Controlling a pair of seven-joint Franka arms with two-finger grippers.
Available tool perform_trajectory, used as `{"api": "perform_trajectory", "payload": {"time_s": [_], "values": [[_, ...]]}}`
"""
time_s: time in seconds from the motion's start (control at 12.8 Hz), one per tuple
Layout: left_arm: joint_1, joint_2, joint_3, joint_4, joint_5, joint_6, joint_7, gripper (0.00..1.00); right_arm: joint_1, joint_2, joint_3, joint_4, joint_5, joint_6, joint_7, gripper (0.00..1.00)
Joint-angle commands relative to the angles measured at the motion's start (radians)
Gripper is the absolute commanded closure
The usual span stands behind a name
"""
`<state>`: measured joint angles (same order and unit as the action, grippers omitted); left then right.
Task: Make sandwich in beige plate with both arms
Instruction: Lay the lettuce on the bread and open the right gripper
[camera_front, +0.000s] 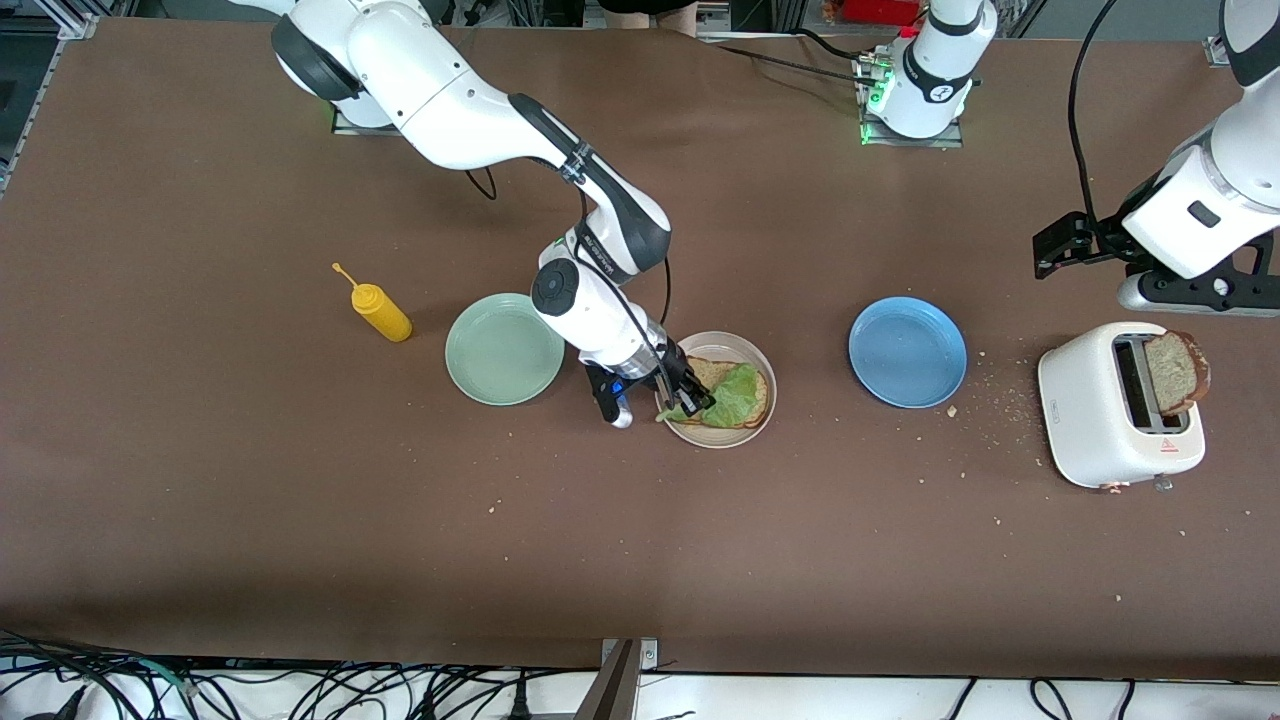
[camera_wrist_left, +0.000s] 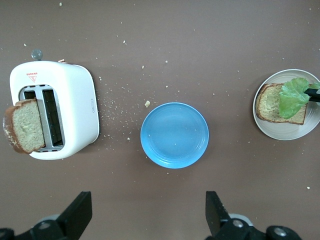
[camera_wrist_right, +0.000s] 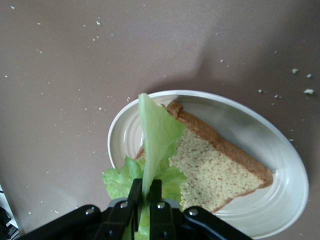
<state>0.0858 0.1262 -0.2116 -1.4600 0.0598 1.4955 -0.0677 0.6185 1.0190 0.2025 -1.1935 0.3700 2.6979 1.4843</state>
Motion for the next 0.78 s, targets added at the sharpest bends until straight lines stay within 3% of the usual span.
{"api": "perform_trajectory", "payload": {"time_s": [0.0, 0.16, 0.23, 0.7], "values": [[0.003, -0.005, -0.002, -0.002, -0.008, 0.006, 0.003, 0.00, 0.004, 0.029, 0.006, 0.045, 0.017, 0.008, 0.013, 0.58], [0.003, -0.005, -0.002, -0.002, -0.008, 0.006, 0.002, 0.00, 0.004, 0.029, 0.006, 0.045, 0.017, 0.006, 0.019, 0.08], [0.003, -0.005, -0.002, -0.002, -0.008, 0.006, 0.002, 0.00, 0.004, 0.027, 0.005, 0.046, 0.017, 0.006, 0.021, 0.02], [0.003, -0.005, -0.002, -0.002, -0.006, 0.006, -0.001, 0.00, 0.012, 0.010, -0.003, 0.052, 0.007, -0.042, 0.024, 0.02]]}}
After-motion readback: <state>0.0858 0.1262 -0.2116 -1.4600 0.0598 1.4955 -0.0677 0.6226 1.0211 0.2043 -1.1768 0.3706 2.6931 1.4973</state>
